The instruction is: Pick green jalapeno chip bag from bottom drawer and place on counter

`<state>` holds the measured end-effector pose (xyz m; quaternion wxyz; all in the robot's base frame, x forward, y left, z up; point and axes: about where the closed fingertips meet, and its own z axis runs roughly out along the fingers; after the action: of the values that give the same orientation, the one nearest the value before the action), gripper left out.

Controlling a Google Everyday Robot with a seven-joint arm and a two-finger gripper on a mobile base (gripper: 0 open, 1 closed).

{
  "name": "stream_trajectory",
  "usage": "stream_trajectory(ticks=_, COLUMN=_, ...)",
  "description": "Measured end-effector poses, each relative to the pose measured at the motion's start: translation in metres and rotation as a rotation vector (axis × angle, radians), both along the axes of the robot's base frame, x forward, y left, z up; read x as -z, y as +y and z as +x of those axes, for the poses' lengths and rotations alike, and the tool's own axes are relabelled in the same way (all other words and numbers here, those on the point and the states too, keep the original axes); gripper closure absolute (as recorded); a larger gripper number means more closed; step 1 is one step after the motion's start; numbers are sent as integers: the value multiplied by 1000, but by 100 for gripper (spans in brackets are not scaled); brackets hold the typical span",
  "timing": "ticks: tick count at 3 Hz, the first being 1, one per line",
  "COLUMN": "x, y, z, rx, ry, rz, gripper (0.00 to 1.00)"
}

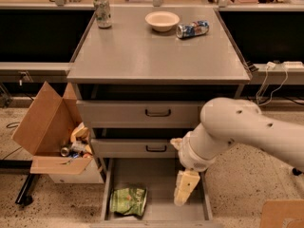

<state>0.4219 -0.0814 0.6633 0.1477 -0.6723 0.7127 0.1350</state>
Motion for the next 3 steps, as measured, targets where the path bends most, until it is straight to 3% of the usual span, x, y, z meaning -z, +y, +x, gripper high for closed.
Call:
stream_trajectory(ticks=1, x=83, y=9, z=-4, rx=-46, ry=29, rz=5, gripper=0)
stream_trajectory(ticks=2, x=135, y=26, z=3, rx=-49, ry=18, rz=41, gripper=0)
stream_trajectory(ticks=3, x=135, y=26, z=3, rx=-49, ry=18, rz=41, gripper=0)
